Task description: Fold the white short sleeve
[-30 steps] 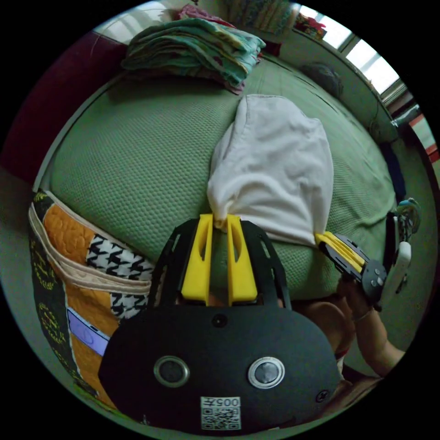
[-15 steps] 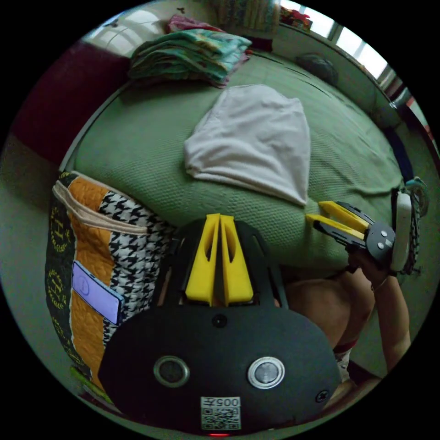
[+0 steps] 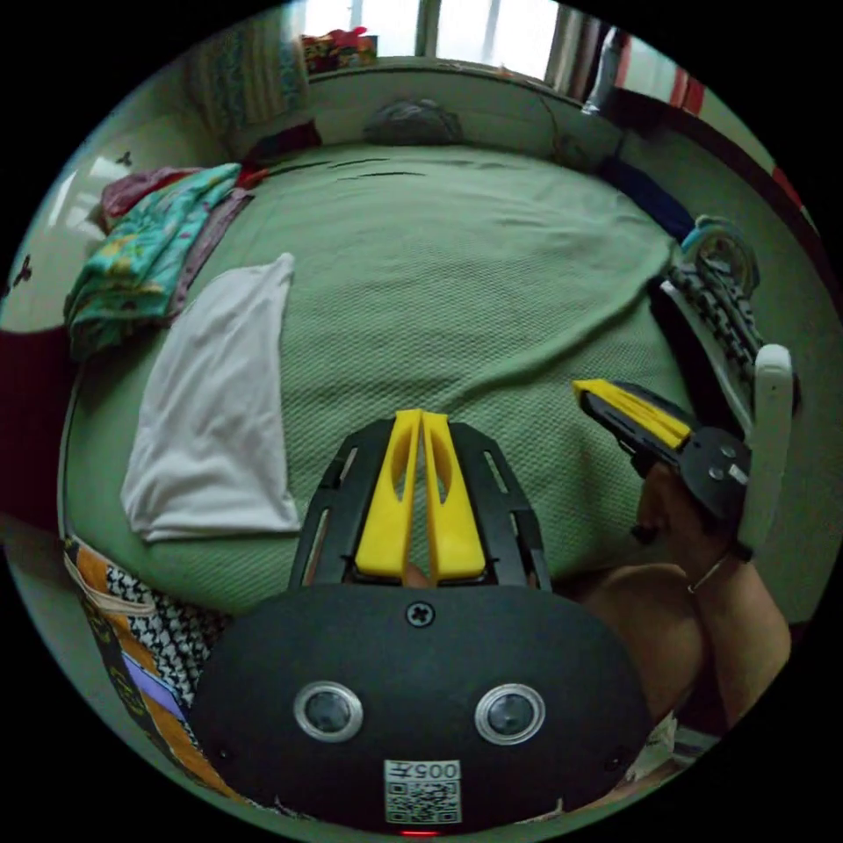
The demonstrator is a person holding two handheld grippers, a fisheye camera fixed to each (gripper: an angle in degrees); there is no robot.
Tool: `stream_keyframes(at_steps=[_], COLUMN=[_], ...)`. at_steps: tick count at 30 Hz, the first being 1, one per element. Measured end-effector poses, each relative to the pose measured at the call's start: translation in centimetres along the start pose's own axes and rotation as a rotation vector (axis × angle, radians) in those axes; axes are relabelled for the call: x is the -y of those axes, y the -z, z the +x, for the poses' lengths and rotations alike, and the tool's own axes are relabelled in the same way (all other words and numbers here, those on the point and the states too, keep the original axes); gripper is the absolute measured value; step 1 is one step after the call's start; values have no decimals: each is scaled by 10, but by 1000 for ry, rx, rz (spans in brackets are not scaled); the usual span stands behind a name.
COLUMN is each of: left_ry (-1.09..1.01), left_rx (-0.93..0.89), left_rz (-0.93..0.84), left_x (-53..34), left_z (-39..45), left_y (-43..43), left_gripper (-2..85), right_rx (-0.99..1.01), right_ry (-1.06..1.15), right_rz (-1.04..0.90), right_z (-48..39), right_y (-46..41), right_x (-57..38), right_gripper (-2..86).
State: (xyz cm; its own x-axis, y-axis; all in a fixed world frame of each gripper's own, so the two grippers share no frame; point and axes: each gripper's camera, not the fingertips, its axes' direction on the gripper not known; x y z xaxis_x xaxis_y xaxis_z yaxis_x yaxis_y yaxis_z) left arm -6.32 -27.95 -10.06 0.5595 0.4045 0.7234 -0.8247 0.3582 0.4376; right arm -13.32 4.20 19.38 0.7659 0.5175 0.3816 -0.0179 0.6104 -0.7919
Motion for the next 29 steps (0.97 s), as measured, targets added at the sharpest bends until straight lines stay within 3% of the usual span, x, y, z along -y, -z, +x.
stream_keyframes(at_steps=[2,7,13,17,29], left_ry=[15,67,64,64,87], left_rx=[-14,-47,-10,31,61], left_rz=[7,20,58,40,65], left_x=[5,25,38,41,44], left_z=[14,50,88,106,141], left_y=[-9,-10,-10,-17,-27], left_gripper=[-7,-7,-5,-2,50], right_rx=[30,-108,-173,-141,-175], right_ry=[-29,-11,66,-42,-106], right_rz=[71,203,119,64,111], right_z=[16,23,22,46,85], right_y=[17,43,43,50,84], right_x=[-5,-19,-28,-30,-52], right_gripper=[-9,-10,-10,-10,-10])
